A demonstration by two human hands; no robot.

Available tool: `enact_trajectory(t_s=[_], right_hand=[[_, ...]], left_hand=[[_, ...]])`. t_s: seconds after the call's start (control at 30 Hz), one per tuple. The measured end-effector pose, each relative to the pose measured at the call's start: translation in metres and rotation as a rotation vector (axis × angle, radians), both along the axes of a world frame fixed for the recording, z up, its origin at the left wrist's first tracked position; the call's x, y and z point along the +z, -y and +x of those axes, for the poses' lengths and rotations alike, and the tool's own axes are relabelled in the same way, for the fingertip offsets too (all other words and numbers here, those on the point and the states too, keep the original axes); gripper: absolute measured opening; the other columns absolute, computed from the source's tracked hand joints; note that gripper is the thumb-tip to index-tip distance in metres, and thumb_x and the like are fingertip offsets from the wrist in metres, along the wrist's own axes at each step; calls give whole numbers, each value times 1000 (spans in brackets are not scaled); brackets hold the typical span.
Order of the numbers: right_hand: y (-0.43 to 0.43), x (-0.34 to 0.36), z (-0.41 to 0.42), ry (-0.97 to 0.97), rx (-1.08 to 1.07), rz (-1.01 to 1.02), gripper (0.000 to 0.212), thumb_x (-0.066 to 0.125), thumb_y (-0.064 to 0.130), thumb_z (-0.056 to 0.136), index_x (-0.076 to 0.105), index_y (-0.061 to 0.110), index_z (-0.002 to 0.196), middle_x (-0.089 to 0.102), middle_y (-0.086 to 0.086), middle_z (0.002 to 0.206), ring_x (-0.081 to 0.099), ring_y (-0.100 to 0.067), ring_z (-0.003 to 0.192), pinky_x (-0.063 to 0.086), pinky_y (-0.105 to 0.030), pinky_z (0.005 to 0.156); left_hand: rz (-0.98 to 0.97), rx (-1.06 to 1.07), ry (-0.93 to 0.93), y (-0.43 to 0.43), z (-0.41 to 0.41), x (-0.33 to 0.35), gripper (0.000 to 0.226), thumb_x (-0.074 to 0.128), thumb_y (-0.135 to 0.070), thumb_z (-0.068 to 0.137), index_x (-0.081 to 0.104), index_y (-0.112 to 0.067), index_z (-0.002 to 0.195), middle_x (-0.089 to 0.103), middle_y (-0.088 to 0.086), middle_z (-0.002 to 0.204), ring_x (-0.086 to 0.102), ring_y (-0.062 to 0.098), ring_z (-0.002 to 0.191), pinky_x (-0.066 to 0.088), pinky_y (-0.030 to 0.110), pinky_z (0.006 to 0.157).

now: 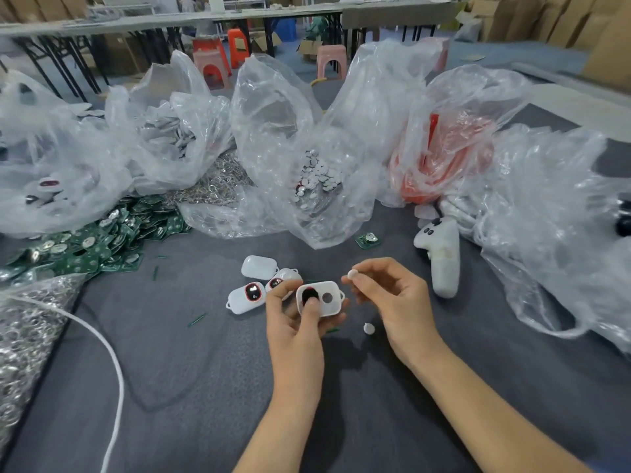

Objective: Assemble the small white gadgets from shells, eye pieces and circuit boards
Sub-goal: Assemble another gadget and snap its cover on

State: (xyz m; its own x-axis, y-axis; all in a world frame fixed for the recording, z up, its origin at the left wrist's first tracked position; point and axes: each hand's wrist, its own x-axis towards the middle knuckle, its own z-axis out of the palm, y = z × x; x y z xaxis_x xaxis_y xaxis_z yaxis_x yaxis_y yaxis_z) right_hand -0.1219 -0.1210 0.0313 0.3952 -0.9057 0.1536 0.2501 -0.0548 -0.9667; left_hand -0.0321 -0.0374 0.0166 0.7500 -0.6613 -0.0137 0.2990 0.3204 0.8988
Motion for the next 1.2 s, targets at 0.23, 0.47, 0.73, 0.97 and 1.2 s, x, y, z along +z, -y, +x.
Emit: enact_trajectory(t_s=[0.23, 0.47, 0.73, 0.97, 1.2], right_hand=[[-1, 2, 1, -74, 54, -14, 8, 68, 1, 82, 67, 8, 79, 68, 4, 71, 58, -8, 62, 49, -17, 63], [-1, 3, 2, -113, 87, -13, 4, 57, -2, 90, 59, 0, 87, 67, 1, 66, 64, -11, 63, 54, -21, 60], [1, 2, 0, -144, 77, -30, 6, 61, -1, 89, 62, 5, 86, 68, -1, 68, 64, -11, 61, 51, -19, 58], [2, 1, -3, -284, 85, -165, 11, 74, 10, 79, 69, 20, 77, 66, 5, 84, 60, -5, 74, 51, -22, 67], [-1, -2, 2, -324, 165, -128, 22, 72, 0, 79, 63, 17, 70, 72, 0, 87, 68, -8, 75, 49, -14, 63]], left_hand=[[52, -9, 98, 2, -1, -2, 29, 45, 5, 96, 65, -14, 105, 72, -7, 92, 70, 13, 88, 56, 24, 70], [26, -7, 13, 4, -1, -3, 28, 45, 3, 97, 61, -8, 117, 73, 1, 99, 70, 17, 94, 56, 23, 73], [43, -10, 2, 4, -2, -2, 29, 45, 3, 97, 62, -12, 116, 73, 1, 99, 71, 19, 94, 56, 23, 72], [105, 6, 101, 5, -1, -5, 27, 47, 1, 97, 62, -9, 118, 72, -17, 98, 69, 10, 94, 56, 22, 73], [163, 17, 246, 4, 0, -7, 37, 53, -5, 95, 67, -38, 108, 65, 7, 120, 62, 22, 113, 49, 48, 97]])
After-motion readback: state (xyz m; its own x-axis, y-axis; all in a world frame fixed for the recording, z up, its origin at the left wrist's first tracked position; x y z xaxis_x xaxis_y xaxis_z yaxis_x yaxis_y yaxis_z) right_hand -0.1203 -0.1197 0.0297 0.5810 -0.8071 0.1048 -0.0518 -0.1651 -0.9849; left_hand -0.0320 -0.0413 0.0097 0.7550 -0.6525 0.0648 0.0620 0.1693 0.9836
